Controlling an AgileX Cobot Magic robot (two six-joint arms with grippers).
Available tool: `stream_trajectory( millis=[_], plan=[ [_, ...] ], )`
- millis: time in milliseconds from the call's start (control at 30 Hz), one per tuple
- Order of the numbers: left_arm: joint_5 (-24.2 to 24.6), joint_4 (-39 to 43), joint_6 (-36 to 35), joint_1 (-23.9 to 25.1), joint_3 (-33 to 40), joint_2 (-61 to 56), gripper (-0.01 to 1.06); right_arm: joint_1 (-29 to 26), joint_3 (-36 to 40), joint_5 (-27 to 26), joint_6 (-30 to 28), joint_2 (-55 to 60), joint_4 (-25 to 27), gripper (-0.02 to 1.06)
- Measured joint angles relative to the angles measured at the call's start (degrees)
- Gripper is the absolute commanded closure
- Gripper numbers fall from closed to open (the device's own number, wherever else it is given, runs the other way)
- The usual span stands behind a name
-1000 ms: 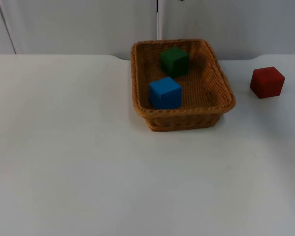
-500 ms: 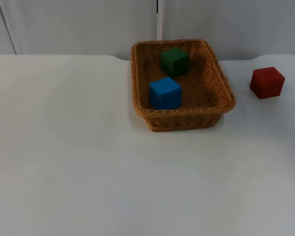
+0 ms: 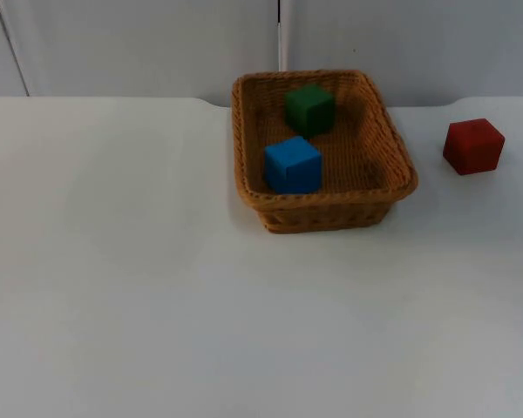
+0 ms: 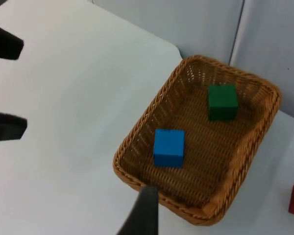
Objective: Pick up one cube with each hand and place exactly two cubes into the same basket, leaving the remaining cube outside.
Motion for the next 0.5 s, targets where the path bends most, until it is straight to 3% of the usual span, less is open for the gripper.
stream_trajectory(
  millis=[500],
  plan=[
    [6.2,-3.6,1.6,0.0,0.0,-8.4,0.23,0.0,13.8,-6.1,0.0,-18.6,0.0,0.25]
  ],
)
